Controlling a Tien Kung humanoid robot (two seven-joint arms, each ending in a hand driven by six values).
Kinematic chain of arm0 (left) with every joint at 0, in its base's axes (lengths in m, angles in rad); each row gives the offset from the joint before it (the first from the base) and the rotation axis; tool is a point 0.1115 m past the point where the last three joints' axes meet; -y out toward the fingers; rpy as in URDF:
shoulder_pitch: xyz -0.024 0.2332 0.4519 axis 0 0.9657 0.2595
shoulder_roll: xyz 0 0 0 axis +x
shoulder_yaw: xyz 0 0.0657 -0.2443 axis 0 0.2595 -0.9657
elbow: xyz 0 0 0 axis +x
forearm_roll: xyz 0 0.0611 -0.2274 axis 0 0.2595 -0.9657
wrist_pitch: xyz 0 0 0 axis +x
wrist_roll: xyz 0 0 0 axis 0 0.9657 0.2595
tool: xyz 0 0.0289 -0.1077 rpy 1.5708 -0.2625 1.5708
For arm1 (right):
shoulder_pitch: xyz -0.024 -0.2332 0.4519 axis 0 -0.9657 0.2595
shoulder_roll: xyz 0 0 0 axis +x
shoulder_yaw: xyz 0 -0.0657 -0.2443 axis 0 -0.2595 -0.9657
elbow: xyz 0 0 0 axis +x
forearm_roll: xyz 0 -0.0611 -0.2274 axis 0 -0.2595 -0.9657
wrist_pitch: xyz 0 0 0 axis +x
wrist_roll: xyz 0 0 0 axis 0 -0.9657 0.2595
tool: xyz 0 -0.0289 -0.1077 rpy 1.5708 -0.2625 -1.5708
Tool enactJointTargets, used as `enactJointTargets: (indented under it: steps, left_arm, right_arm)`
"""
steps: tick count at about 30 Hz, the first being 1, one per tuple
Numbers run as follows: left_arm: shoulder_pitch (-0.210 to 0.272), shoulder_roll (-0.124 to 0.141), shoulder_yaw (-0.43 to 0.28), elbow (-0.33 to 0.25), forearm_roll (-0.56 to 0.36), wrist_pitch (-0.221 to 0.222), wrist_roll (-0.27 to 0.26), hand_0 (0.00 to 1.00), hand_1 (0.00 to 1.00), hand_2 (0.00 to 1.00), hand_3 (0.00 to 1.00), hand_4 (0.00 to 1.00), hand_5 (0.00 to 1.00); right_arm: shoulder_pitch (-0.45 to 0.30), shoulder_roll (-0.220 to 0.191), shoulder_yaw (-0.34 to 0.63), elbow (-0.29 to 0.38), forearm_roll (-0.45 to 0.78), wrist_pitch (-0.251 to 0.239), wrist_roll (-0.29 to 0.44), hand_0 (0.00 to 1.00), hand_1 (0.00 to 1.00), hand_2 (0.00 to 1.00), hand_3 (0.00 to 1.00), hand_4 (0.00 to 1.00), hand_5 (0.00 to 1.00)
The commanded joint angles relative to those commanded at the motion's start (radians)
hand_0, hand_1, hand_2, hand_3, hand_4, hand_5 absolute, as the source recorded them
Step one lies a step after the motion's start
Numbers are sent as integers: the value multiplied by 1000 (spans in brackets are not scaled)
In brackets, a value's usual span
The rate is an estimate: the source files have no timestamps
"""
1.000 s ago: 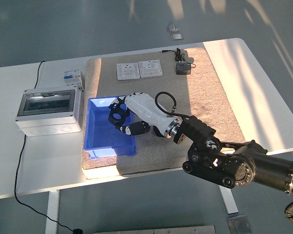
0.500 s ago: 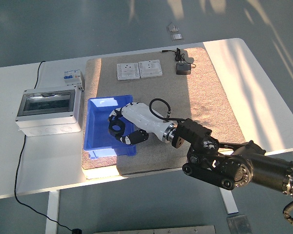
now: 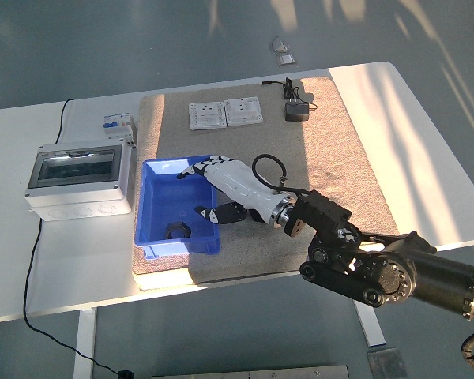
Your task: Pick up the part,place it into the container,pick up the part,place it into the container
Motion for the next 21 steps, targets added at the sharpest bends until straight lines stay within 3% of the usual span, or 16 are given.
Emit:
enactJointTargets:
  steps: [3,4,5,6,9,11,12,21]
  left_arm:
    - [2,-1,1,0,-2,1,-2,683,671,728,622,695,641]
    - [3,-1,3,0,-7,2,-3,683,671,728,622,695,641]
    - [5,-2,5,0,-12,3,-4,683,671,728,622,695,641]
    - [6,-2,6,0,-17,4,-4,682,671,727,622,695,639]
    - [10,-2,5,0,-20,5,-5,682,671,727,622,695,639]
    - [11,-2,2,0,-13,3,-4,682,671,727,622,695,639]
    - [11,-3,0,0,-9,3,-5,680,669,724,617,692,639]
    - [9,-7,-1,0,-1,8,-20,678,669,724,616,689,638]
  right_arm:
    - [-46,-31,62,23,26,-53,-34,998,843,829,754,577,60]
    - [-67,-47,87,40,17,-49,-62,998,843,829,754,577,60]
    - [-87,-62,111,57,10,-34,-90,998,843,829,754,577,60]
    - [-104,-76,136,74,6,-16,-122,998,845,831,797,678,120]
    - [-132,-108,181,121,-9,40,-207,998,845,831,797,678,120]
    - [-134,-114,172,142,0,68,-266,998,845,831,797,678,120]
    - [-132,-114,160,150,8,77,-295,998,898,916,940,795,203]
    - [-93,-114,65,161,64,99,-474,998,918,943,976,818,197]
